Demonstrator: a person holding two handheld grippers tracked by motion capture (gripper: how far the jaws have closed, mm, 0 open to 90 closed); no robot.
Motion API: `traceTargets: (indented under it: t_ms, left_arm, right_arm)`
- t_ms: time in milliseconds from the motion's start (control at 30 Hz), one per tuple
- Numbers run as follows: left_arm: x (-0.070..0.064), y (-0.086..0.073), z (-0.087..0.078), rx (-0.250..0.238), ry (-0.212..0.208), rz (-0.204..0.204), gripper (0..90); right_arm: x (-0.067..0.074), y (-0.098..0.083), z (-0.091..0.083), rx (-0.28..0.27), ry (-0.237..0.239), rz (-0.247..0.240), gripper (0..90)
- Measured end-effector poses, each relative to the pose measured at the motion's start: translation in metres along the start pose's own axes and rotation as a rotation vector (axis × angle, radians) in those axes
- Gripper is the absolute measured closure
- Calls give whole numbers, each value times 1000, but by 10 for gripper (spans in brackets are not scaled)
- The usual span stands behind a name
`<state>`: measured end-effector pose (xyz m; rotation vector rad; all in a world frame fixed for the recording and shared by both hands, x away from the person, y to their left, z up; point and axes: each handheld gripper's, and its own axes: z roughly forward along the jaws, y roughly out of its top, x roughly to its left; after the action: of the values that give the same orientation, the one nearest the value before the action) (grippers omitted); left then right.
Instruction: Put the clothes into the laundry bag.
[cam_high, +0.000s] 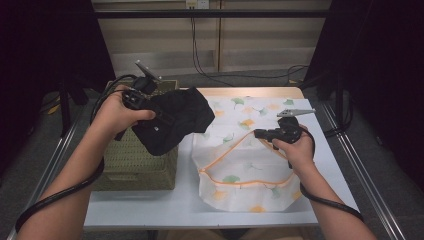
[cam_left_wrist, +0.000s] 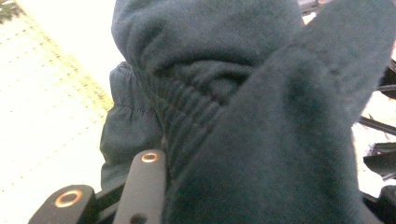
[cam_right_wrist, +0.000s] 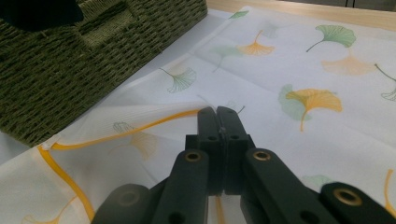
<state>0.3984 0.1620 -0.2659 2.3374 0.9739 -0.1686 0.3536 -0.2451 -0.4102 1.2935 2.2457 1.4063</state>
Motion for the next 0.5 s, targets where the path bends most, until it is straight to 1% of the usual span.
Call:
traceTargets:
  t_ms: [33, 67, 167, 300, 333, 367, 467, 500]
  left_arm:
    - [-1, 0, 1, 9, -9, 11, 635]
    - [-4, 0, 3, 7, -11, 7, 635]
    - [-9, 0, 9, 11, -26, 29, 635]
    - [-18, 0, 14, 20, -43, 47, 635]
    - [-20, 0, 16, 23, -52, 61, 635]
    - [-23, 0, 17, 19, -58, 58, 635]
    - [-30, 1, 21, 18, -69, 76, 634]
    - [-34, 1, 23, 6, -76, 60, 634]
  right_arm:
    - [0, 0, 0, 1, 0, -3, 900]
    - [0, -1, 1, 4, 1, -4, 900]
    - [1, -1, 1, 5, 1, -5, 900]
    - [1, 0, 1, 7, -4, -2, 900]
    - [1, 0, 1, 7, -5, -1, 900]
    - [2, 0, 1, 6, -5, -3, 900]
    - [3, 0, 2, 9, -6, -7, 900]
    - [3, 1, 2, 11, -5, -7, 900]
